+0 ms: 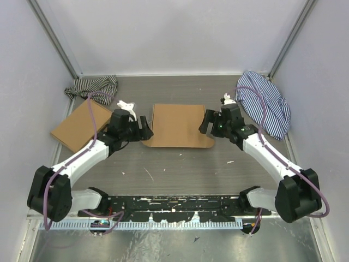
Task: Fold the paper box
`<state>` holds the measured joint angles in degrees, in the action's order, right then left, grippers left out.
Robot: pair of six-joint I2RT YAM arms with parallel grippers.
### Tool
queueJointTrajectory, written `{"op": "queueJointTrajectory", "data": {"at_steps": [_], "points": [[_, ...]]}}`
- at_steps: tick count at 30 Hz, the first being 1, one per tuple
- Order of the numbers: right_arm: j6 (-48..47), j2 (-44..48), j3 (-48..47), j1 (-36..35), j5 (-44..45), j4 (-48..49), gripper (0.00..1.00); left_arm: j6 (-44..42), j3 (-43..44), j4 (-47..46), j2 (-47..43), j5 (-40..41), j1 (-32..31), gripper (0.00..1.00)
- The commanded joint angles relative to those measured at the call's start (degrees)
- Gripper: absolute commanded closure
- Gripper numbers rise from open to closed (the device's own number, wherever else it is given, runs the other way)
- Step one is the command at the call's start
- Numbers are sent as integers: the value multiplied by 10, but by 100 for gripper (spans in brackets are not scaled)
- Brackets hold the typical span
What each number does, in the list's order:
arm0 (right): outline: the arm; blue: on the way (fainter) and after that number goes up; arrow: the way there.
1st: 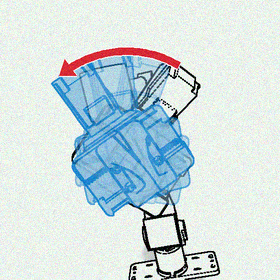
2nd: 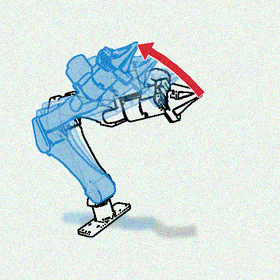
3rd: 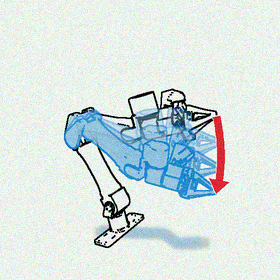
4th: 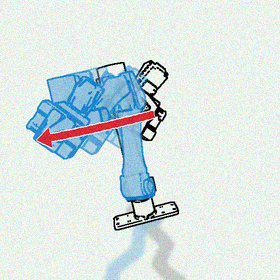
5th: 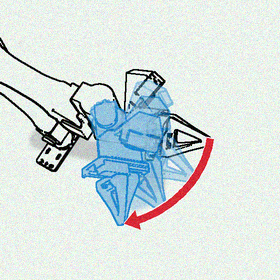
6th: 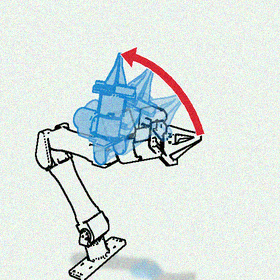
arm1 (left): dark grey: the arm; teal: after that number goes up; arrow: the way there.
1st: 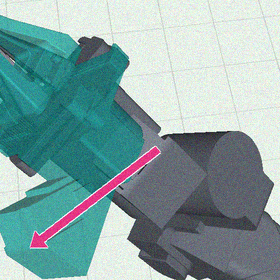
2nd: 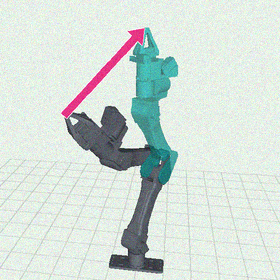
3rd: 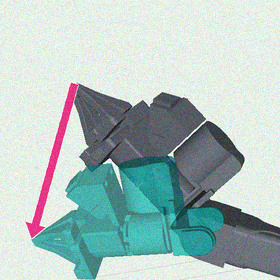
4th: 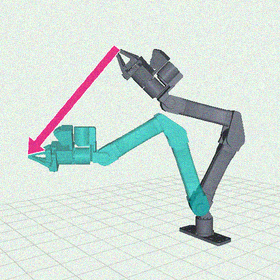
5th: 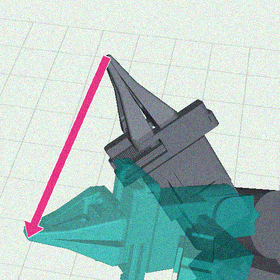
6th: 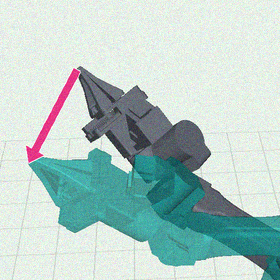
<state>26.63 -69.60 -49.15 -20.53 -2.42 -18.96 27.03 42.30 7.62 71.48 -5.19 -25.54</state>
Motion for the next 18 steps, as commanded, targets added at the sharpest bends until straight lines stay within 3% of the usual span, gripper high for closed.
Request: {"op": "queueJointTrajectory", "data": {"at_steps": [1,18], "points": [[-12,-19,-5,-14,17,-25,0,-2,1,-34,29,-30,-4,19],[-10,-72,-2,-78,70,-42,0,-29,35,-18,103,-23,-34,17]]}}
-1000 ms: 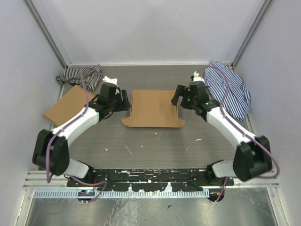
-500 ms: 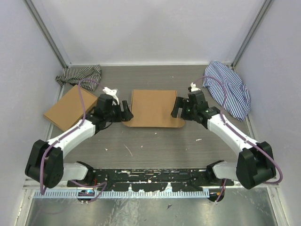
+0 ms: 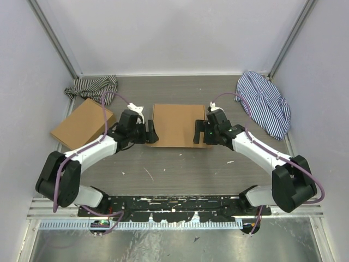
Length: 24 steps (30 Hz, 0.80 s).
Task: Fold the paper box
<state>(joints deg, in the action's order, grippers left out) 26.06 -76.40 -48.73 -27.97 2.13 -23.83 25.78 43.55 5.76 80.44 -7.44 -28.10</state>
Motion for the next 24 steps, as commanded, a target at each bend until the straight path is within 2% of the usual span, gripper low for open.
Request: {"op": "queueJointTrajectory", "data": {"at_steps": [1,5,10,24], "points": [[-4,-5,-6,-4,27,7,0,-18,24,6,19,2,-12,17],[-6,-8,-2,-5,25,15,0,-19,22,6,31,4,-17,18],[-8,-11,-1,-9,-21,29,0,-12,22,3,32,-26,-22,18],[-11,-1,9,-25,-57,30,6,5,20,29,10,-85,-22,21]]}}
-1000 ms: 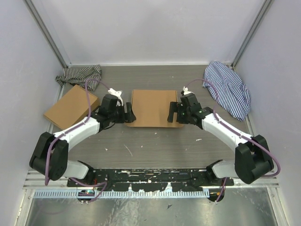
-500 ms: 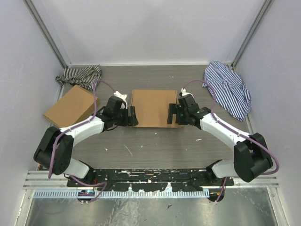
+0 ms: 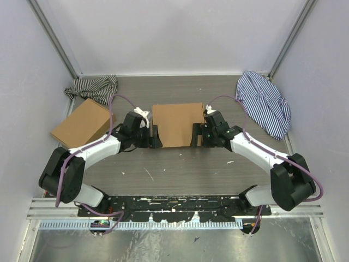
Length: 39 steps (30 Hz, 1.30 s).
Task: Fold the paper box
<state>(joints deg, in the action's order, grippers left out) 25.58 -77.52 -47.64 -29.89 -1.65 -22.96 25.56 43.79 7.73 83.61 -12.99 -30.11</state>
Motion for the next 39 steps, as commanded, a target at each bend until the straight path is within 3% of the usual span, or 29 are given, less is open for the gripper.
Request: {"op": "queueJointTrajectory", "data": {"at_steps": [1,7,10,16,23,32,39], "points": [[-7,12,-2,-6,-22,21,6,8,19,11,-26,-30,-2,21],[-10,10,-8,-7,-17,19,7,6,31,33,-35,-29,-2,22],[-8,9,-19,-7,37,2,0,0,34,41,-34,-23,-2,21],[-24,-20,-57,-2,132,-11,0,-12,36,38,-20,-8,-2,21],[-38,-76,-75,2,101,17,0,-7,42,19,6,-19,-2,21],[-41,-63,-41,2,15,44,1,8,25,-12,-9,-61,-2,21],[-36,-30,-20,2,58,47,0,-3,17,-12,-24,-19,-2,18]]}}
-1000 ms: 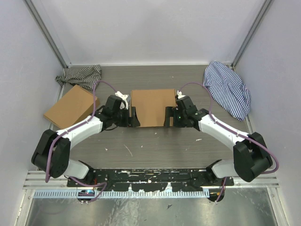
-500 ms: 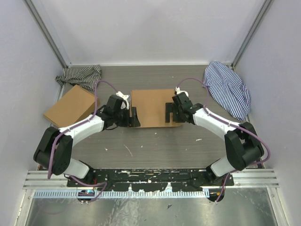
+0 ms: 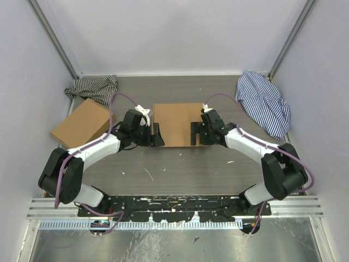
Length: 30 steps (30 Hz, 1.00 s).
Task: Fold the paper box
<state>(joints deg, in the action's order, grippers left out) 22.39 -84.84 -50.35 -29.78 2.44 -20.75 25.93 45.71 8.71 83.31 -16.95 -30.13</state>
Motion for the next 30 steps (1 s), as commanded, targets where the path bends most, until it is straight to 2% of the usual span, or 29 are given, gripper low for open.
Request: {"op": "queueJointTrajectory", "data": {"at_steps": [1,17,30], "points": [[-4,47,9,1,15,28,0,-8,-3,-27,-22,26,-2,17],[-3,34,13,5,8,48,0,-29,-29,-73,-4,95,-2,13],[-6,38,21,6,-35,60,0,-17,-51,-127,11,22,-2,13]]}}
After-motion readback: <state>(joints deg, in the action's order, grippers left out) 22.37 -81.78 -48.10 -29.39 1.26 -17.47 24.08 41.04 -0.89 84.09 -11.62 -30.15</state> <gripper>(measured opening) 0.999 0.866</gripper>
